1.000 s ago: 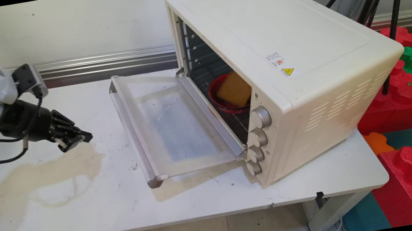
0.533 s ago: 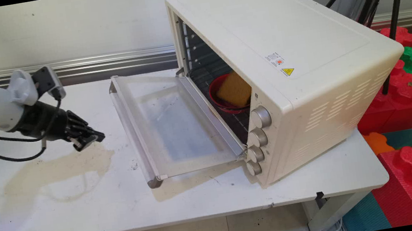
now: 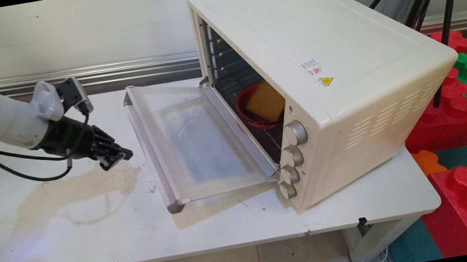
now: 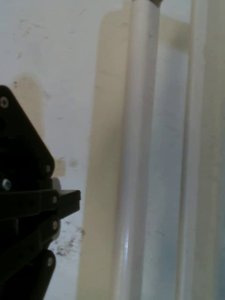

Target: Close the oven

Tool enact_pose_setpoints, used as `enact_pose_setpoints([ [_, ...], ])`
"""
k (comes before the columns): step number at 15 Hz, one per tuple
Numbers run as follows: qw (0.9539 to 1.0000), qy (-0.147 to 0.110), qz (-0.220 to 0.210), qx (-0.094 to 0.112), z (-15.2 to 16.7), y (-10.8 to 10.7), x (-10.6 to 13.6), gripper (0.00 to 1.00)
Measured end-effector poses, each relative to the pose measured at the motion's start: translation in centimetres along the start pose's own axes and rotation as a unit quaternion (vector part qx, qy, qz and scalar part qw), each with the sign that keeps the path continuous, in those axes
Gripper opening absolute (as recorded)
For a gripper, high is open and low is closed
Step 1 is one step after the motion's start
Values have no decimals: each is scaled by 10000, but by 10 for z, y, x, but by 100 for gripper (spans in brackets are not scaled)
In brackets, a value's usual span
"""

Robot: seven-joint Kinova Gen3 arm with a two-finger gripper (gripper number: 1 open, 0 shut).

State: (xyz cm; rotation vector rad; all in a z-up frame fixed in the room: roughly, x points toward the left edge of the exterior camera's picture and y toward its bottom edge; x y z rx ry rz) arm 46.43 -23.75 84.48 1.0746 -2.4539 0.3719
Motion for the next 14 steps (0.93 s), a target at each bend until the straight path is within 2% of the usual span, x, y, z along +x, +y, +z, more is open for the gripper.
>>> enact_pose_setpoints([
  [14,9994,303,165,-56,33,9,19,0],
])
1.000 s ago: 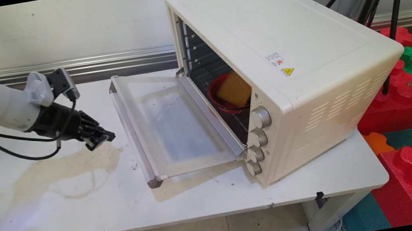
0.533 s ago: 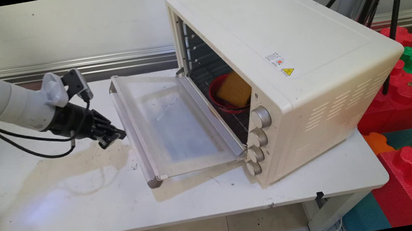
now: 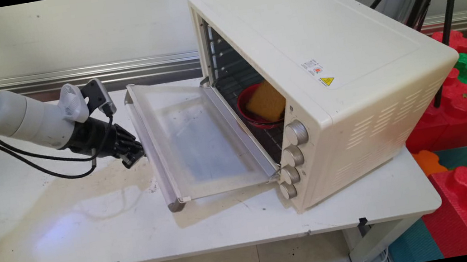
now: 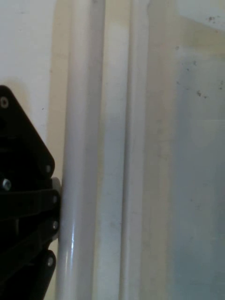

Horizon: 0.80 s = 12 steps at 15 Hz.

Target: Close the oven

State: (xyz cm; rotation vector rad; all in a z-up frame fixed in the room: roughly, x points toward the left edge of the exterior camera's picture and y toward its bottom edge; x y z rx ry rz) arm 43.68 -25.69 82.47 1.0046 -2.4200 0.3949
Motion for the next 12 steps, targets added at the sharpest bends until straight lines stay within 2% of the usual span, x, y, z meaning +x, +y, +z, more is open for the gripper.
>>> enact_pose_setpoints([
  [9,9998,210,33,-8,-3,2,4,0],
  [12,9995,301,112,-49,-4,2,14,0],
])
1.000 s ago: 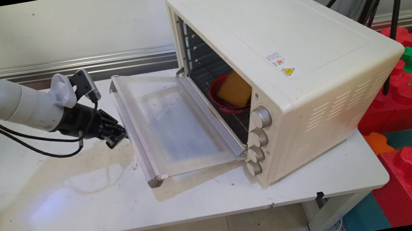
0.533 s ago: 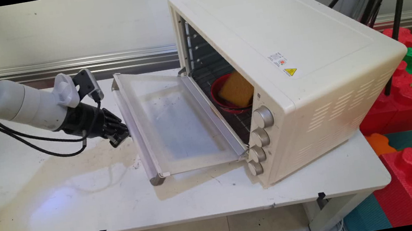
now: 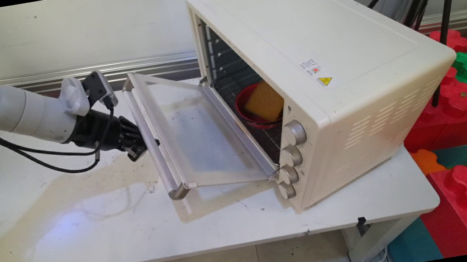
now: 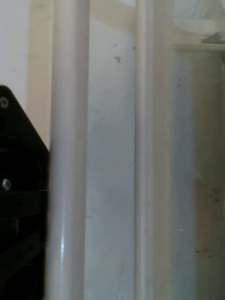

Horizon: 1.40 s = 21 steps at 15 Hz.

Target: Close the oven

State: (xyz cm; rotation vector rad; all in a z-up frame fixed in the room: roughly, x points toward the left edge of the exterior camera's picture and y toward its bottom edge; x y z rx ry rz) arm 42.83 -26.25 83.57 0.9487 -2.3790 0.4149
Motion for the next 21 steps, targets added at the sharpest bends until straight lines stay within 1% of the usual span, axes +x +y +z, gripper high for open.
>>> enact_pose_setpoints([
  [2,10000,51,-16,26,-6,0,0,0],
  [3,10000,76,-39,51,-9,5,1,0],
  [21,9990,439,80,96,-39,-6,23,0],
])
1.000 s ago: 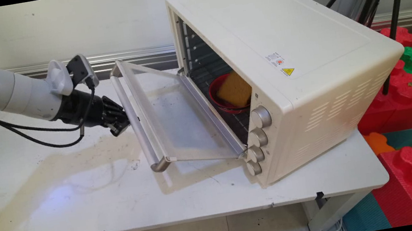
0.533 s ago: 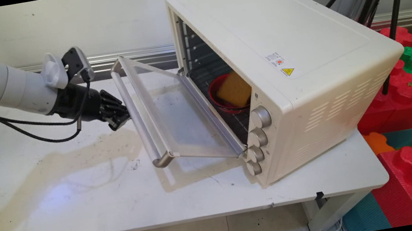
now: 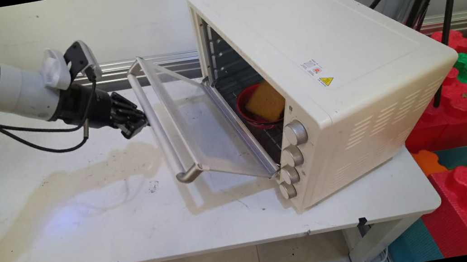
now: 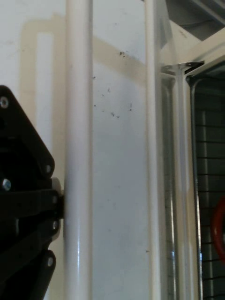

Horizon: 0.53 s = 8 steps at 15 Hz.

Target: Close the oven

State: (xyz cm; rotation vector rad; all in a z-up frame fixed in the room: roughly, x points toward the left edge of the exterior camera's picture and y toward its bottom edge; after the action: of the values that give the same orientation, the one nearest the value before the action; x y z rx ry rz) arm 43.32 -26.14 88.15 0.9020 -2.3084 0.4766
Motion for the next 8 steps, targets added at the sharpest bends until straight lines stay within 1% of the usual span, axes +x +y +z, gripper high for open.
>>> enact_pose_setpoints([
  [8,9998,178,47,16,-10,-5,18,0],
])
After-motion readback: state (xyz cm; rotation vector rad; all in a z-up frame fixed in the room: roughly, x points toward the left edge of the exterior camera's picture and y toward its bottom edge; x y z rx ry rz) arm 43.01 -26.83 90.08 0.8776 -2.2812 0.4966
